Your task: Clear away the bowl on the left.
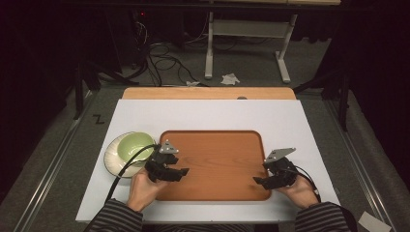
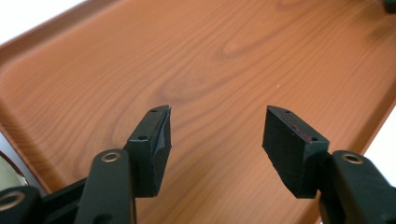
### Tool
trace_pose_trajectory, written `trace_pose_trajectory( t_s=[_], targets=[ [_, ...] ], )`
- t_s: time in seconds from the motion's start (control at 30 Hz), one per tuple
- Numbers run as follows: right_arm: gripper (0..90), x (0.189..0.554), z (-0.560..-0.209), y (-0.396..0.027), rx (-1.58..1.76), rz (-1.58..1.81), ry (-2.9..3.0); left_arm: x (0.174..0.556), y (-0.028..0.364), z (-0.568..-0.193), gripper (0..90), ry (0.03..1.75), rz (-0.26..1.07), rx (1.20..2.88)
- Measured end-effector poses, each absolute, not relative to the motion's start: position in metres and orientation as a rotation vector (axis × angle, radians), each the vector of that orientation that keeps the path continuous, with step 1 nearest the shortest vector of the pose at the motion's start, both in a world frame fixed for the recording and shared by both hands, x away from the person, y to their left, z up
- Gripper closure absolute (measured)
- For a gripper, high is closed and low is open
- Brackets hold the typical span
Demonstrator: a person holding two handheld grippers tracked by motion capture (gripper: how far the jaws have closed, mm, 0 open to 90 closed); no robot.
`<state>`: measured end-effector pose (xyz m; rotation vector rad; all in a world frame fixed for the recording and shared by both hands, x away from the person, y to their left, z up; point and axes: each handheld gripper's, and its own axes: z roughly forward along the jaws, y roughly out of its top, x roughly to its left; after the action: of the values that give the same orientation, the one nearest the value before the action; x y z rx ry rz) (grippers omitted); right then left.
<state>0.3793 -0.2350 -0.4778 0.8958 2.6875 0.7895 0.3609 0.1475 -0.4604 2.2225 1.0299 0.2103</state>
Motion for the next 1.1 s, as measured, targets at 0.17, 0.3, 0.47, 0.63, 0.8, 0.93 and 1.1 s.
trace_pose_trajectory(
  t_s=[0.17, 0.3, 0.47, 0.63, 0.8, 0.93, 1.1],
  targets=[
    [35.5, 0.3796, -0.4779, -0.2349, 0.899, 0.790, 2.690, 0.3626, 0.1472, -0.4614, 38.3, 1.042, 0.217, 2.218],
    [35.4, 0.3799, -0.4776, -0.2358, 0.900, 0.801, 2.689, 0.3641, 0.1472, -0.4636, 36.4, 1.056, 0.221, 2.220],
    [35.3, 0.3790, -0.4773, -0.2348, 0.908, 0.803, 2.684, 0.3629, 0.1464, -0.4640, 36.5, 1.066, 0.219, 2.213],
    [35.3, 0.3802, -0.4775, -0.2358, 0.904, 0.796, 2.692, 0.3643, 0.1486, -0.4642, 37.8, 1.076, 0.218, 2.206],
    [35.4, 0.3799, -0.4775, -0.2358, 0.903, 0.799, 2.690, 0.3633, 0.1500, -0.4631, 37.5, 1.082, 0.223, 2.190],
    [35.4, 0.3799, -0.4776, -0.2354, 0.902, 0.784, 2.691, 0.3627, 0.1521, -0.4619, 36.1, 1.087, 0.217, 2.159],
    [35.4, 0.3801, -0.4777, -0.2356, 0.900, 0.783, 2.691, 0.3624, 0.1525, -0.4613, 35.9, 1.089, 0.219, 2.153]
  ],
)
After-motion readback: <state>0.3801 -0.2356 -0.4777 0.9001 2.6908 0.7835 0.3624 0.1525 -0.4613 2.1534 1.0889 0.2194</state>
